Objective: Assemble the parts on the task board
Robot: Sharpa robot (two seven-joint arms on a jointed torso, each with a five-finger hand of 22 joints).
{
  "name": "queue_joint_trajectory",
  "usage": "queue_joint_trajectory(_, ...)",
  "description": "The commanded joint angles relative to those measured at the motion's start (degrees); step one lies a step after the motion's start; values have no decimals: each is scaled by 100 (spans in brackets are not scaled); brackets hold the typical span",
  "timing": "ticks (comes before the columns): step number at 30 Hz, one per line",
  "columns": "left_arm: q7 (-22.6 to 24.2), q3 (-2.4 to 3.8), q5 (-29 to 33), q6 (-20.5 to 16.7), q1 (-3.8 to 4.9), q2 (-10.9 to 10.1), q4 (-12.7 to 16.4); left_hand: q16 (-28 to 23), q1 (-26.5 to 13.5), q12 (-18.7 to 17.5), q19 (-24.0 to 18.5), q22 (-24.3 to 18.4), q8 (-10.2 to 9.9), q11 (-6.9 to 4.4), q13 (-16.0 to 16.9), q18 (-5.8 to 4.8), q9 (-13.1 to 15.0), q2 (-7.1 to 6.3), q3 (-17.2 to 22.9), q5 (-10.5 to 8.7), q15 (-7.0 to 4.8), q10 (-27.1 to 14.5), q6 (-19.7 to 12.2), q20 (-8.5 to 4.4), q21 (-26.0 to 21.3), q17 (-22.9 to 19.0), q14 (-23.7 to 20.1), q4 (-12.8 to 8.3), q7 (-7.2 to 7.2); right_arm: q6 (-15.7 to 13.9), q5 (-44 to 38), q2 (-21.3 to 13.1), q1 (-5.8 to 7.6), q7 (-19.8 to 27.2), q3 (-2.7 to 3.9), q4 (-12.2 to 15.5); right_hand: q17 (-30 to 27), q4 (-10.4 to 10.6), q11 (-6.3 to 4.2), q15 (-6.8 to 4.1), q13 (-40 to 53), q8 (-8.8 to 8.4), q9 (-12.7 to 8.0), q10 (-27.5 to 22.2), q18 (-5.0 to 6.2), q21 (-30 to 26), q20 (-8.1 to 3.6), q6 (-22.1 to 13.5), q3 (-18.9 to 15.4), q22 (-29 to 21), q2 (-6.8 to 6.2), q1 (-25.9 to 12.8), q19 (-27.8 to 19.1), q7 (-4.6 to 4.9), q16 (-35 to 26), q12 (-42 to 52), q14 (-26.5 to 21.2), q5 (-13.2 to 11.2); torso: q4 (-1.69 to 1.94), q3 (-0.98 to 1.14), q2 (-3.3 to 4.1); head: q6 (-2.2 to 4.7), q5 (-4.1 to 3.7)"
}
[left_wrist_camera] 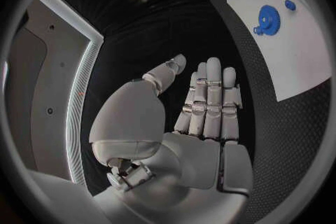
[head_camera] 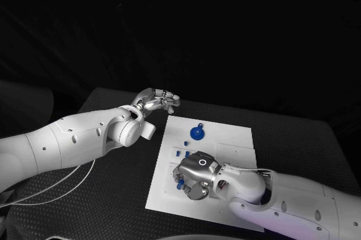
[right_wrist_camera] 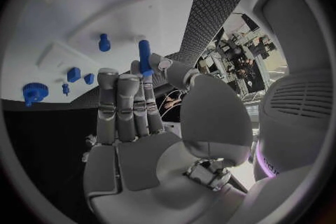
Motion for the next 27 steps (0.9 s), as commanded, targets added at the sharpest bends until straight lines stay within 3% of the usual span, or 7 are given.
queue_joint_trajectory(1, 58, 4, 35, 66, 3, 4, 18, -41, -35, -9, 35, 9, 17, -11, -7, 90, -5, -10, -18, 31, 8, 22, -35, 8, -19, 9, 44, 26, -9, 65, -191, 4, -6, -38, -2, -11, 5, -8, -18, -49, 155, 16, 8, 90, 400, 24, -6, 34, 33, 103, 62, 58, 36, -7, 25, 14, -6, 13, -4, 2, 3, -2, -9)
queue_joint_trajectory(12, 53, 4, 35, 76, 3, 4, 18, -46, -37, -9, 36, 12, 15, -11, -8, 89, -7, -9, -19, 30, 9, 22, -41, 8, -23, 15, 44, 28, -7, 115, -318, -9, -6, -85, -2, -33, 8, -17, -19, -50, 160, 17, 11, 94, 400, 29, -6, 38, 38, 103, 59, 58, 37, -9, 27, 14, -4, 13, 2, -1, -2, -8, -8)
queue_joint_trajectory(27, 50, 4, 35, 78, 3, 13, 21, -54, -38, -9, 37, 16, 13, -11, -10, 88, -8, -8, -20, 29, 9, 22, -48, 9, -28, 24, 44, 30, -4, 408, -246, -2, -5, 22, -15, -44, 12, -28, -19, -50, 166, 17, 17, 98, 400, 35, -4, 42, 40, 104, 57, 48, 36, -10, 30, 12, -4, 13, 1, -5, -2, -34, 1)
